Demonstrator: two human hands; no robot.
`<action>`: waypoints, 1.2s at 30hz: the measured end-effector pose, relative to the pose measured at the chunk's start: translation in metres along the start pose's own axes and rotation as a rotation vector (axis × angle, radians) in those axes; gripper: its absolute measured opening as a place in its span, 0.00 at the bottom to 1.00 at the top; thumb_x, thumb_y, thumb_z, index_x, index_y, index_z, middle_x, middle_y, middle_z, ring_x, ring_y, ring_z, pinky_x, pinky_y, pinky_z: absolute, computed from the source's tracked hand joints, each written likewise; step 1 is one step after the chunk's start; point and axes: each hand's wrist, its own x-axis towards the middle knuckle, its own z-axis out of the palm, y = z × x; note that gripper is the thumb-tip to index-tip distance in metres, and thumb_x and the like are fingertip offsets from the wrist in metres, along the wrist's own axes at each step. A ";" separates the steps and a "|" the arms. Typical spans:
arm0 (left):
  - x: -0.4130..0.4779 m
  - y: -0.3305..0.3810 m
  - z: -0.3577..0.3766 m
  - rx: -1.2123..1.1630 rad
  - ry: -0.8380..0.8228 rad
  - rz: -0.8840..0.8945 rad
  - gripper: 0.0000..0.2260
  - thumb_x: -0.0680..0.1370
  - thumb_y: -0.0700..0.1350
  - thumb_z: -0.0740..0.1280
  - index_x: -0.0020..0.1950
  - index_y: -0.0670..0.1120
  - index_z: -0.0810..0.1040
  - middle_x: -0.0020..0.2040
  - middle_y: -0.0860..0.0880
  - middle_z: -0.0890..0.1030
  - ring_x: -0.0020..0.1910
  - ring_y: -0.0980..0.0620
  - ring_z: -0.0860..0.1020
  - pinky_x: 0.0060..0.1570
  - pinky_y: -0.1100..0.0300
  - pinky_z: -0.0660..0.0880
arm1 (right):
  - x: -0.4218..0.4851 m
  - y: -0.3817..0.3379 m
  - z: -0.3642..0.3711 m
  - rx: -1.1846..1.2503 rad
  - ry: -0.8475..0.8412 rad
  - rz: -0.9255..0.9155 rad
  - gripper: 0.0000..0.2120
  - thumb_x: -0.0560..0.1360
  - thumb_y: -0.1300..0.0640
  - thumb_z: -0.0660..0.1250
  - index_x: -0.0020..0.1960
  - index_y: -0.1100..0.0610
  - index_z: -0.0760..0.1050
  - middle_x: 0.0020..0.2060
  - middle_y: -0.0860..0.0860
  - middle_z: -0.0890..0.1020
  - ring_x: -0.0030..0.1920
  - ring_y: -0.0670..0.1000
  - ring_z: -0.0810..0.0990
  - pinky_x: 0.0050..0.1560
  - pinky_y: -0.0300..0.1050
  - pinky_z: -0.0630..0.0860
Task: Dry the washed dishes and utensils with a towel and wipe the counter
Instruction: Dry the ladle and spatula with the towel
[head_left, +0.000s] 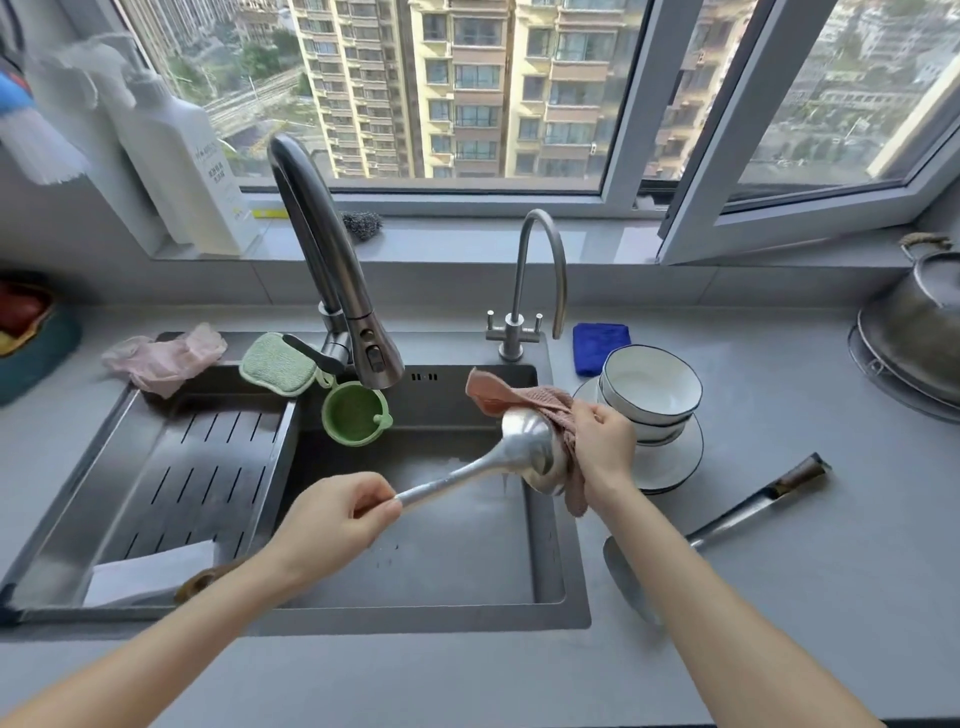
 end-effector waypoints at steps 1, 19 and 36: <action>0.001 0.000 -0.002 -0.024 -0.008 -0.002 0.09 0.76 0.45 0.68 0.35 0.49 0.77 0.25 0.55 0.76 0.25 0.58 0.71 0.32 0.61 0.68 | 0.004 0.003 0.000 0.037 -0.033 0.052 0.15 0.74 0.56 0.62 0.30 0.56 0.66 0.27 0.52 0.70 0.33 0.51 0.67 0.36 0.46 0.65; 0.016 0.017 0.011 -0.527 0.057 -0.005 0.09 0.76 0.38 0.67 0.38 0.35 0.75 0.24 0.47 0.71 0.20 0.56 0.65 0.23 0.67 0.63 | -0.020 -0.048 -0.014 0.339 -0.155 -0.154 0.15 0.78 0.45 0.59 0.53 0.54 0.77 0.49 0.53 0.83 0.51 0.56 0.81 0.52 0.52 0.78; 0.055 0.064 0.016 -0.645 -0.108 -0.149 0.10 0.79 0.45 0.64 0.51 0.41 0.82 0.48 0.44 0.85 0.49 0.49 0.82 0.55 0.53 0.78 | -0.058 -0.073 0.016 0.511 -0.410 -0.195 0.09 0.74 0.61 0.70 0.53 0.56 0.75 0.44 0.53 0.82 0.45 0.50 0.82 0.49 0.44 0.79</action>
